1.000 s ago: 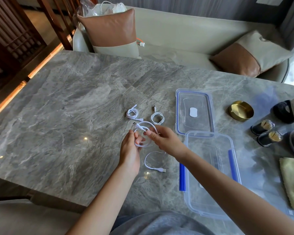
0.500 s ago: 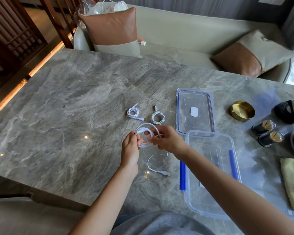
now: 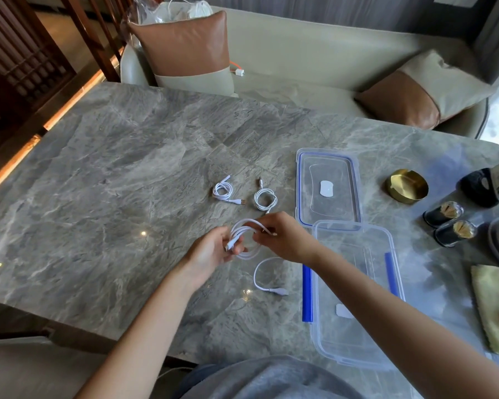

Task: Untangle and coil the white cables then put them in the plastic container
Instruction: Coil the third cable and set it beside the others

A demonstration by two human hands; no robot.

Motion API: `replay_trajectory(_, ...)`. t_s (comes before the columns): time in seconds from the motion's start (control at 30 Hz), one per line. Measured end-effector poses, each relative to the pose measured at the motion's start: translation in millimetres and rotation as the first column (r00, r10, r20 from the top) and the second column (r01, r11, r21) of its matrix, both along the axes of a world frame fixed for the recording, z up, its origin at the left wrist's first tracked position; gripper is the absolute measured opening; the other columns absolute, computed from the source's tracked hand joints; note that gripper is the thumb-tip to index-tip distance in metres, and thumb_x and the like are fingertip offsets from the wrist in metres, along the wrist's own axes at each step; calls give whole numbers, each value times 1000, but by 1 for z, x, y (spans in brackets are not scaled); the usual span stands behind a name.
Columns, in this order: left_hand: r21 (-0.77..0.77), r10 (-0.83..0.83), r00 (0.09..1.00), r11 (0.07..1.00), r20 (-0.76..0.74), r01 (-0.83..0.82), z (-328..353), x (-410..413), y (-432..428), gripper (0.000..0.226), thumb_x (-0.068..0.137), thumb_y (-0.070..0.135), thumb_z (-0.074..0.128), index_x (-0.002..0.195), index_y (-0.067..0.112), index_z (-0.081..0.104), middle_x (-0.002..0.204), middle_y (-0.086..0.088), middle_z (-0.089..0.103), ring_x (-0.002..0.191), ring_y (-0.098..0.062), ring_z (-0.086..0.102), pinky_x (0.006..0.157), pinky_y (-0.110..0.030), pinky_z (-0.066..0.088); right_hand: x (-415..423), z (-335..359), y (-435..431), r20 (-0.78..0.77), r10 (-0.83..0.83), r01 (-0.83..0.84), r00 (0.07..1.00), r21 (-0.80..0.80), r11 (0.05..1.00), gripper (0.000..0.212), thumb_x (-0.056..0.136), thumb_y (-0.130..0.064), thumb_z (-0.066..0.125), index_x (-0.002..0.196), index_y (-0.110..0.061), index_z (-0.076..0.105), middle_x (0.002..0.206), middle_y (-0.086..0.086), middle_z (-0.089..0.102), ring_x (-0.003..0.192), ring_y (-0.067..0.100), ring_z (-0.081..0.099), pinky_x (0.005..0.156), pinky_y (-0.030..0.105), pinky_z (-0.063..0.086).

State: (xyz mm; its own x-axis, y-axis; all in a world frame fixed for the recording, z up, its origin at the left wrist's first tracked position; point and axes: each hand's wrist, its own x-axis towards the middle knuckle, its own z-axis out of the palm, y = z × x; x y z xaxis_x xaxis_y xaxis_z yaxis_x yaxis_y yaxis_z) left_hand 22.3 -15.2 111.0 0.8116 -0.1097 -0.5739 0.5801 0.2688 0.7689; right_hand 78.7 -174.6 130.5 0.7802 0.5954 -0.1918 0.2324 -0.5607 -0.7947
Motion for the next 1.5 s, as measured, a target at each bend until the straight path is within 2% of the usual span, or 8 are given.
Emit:
replay_trajectory(0.13,157,-262,964,955,46,252,15,8,10,43,100,36,27,84,12,59,53,10,53,50,-3,46,60,-14,38,3,5,0,28,103,-102,994,-43,994,15,87,-3,55,85,-9,69,57,-9,45,50,4,37,55,15,32)
replay_trajectory(0.37,-30,18,998,999,56,-16,13,14,-2,37,99,34,33,66,20,43,44,11,40,65,-12,47,67,-26,32,6,8,3,24,-64,61,998,93,994,31,94,-22,52,114,-1,63,82,3,63,60,10,51,66,22,42)
replay_trajectory(0.53,-60,218,972,975,82,-214,9,12,-18,35,99,35,31,72,21,49,46,8,54,74,-14,51,70,-27,31,0,-4,0,-231,-305,353,924,212,911,32,97,-30,46,88,-8,68,62,-2,35,52,6,30,51,18,30)
replay_trajectory(0.93,-246,353,935,909,26,-337,7,5,-16,35,100,32,27,71,23,45,63,9,55,81,-9,62,82,-27,37,-16,-13,9,-558,-150,419,816,393,819,24,97,-15,46,78,-16,61,58,-3,34,50,8,28,42,15,23)
replay_trajectory(1.17,-319,-35,997,948,-73,10,13,10,7,42,97,35,23,75,16,53,63,1,54,66,-13,57,68,-26,41,-3,-2,-10,-474,-28,171,880,260,950,32,99,-15,43,67,-20,51,59,-1,29,51,7,25,46,19,21)
replay_trajectory(1.27,-111,-265,964,957,33,267,17,13,11,40,98,38,26,75,17,51,60,2,49,64,-10,54,71,-22,44,2,6,-16,-423,62,24,904,195,981,36,99,-13,43,64,-22,48,58,-2,29,46,3,25,44,16,22)
replay_trajectory(1.4,22,-164,982,987,97,162,19,15,4,30,99,25,35,75,15,49,50,7,44,67,-14,55,75,-24,41,3,9,-9,-187,-30,57,982,144,988,33,98,-9,44,71,-25,56,59,1,38,48,2,34,49,16,32)
replay_trajectory(1.5,-85,-41,995,995,94,49,16,14,-6,30,100,26,32,76,14,47,48,8,41,68,-16,52,72,-24,40,-3,0,1,57,-75,73,996,41,997,27,98,-12,42,113,-9,64,91,17,55,85,19,53,83,31,41)
